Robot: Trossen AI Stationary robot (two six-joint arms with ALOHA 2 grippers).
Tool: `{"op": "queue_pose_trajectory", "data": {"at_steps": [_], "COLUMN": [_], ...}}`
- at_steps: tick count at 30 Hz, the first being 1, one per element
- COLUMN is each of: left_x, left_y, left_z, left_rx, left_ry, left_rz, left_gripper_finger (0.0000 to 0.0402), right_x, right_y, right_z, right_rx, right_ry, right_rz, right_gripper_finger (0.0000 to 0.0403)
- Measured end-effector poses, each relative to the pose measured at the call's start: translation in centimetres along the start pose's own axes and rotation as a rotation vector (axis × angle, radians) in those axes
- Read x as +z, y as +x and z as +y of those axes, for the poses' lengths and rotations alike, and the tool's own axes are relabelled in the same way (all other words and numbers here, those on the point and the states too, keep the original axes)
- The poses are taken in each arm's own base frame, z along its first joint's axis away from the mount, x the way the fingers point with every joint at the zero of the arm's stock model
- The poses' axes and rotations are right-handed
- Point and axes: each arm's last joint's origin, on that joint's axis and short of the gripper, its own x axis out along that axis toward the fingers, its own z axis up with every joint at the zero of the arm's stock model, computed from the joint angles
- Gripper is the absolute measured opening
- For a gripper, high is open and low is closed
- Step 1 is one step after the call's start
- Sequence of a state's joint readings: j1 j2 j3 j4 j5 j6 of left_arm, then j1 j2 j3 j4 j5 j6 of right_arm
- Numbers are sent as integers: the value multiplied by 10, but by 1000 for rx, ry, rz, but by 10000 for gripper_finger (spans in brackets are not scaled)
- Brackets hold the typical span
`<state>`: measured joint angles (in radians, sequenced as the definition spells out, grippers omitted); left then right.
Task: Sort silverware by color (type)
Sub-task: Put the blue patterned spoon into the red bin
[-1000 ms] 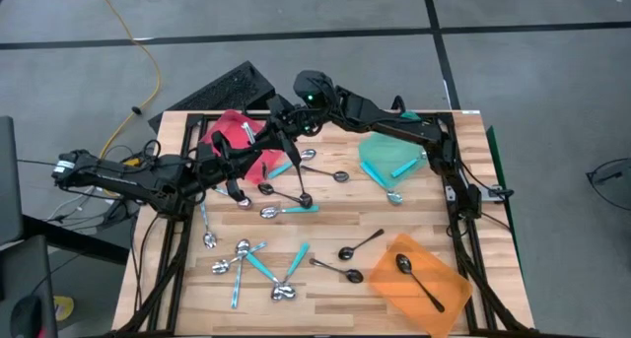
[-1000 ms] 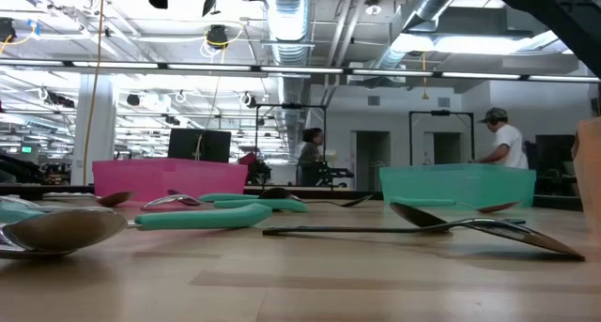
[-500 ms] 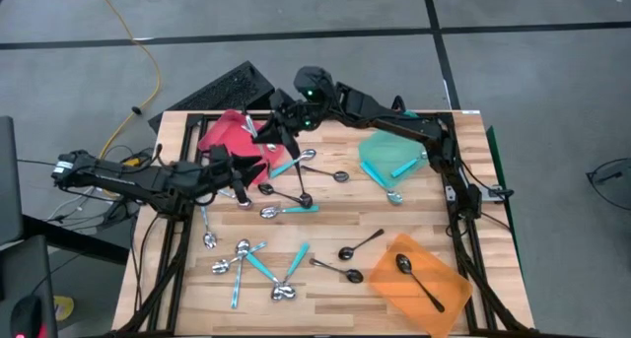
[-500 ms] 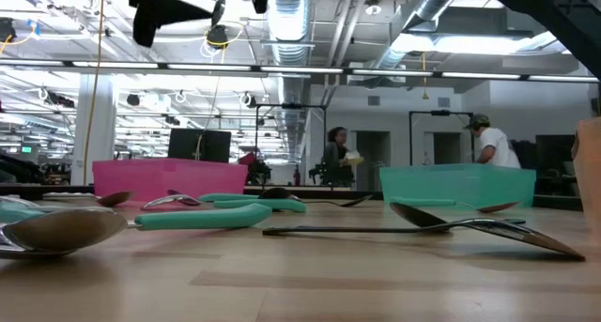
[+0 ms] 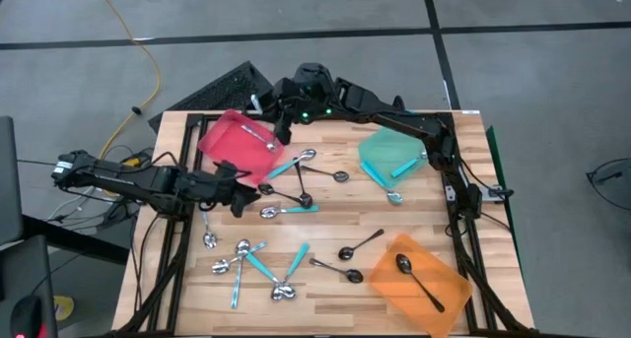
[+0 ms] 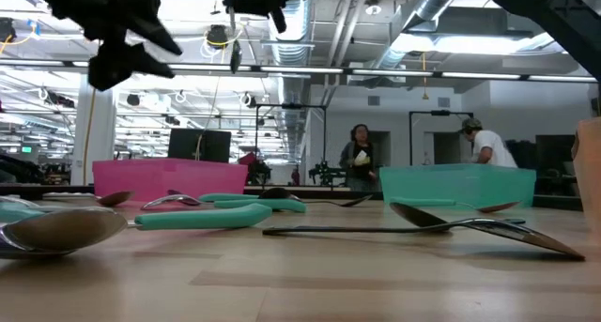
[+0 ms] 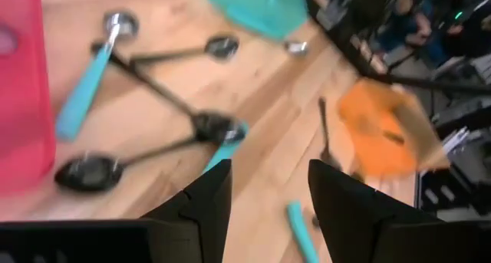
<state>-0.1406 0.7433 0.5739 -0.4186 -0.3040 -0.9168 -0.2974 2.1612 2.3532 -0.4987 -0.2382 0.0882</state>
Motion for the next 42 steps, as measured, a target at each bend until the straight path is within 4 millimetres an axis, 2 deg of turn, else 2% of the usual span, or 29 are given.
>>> {"op": "queue_pose_trajectory", "data": {"at_steps": [2,5,9,12,17,22,33,42], "left_x": [-2,-3,-4,-3,-1,1,-2,-3], "left_y": [0,-1,-6,-14,-27,-36,-40,-41], "left_z": [1,1,2,4,10,15,23,25], "left_rx": [-1,-25,-57,-75,-63,-56,4,31], "left_ry": [-4,8,33,47,52,54,71,70], "left_rz": [37,70,102,94,38,-14,4,-2], "left_gripper_finger": [155,155,155,155,155,155,155,155], "right_x": [-3,-13,-30,-33,-51,-68,-97,-141], "right_y": [3,23,41,43,62,82,105,133], "right_z": [-2,-5,-24,-39,-62,-75,-81,-81], "right_rx": [-64,-104,-120,-143,-125,-86,-75,-74], "right_ry": [-27,-57,19,58,110,175,190,222], "right_rz": [5,-22,-8,-11,-21,-57,-12,88], "right_gripper_finger": [58,58,58,58,58,58,58,58]}}
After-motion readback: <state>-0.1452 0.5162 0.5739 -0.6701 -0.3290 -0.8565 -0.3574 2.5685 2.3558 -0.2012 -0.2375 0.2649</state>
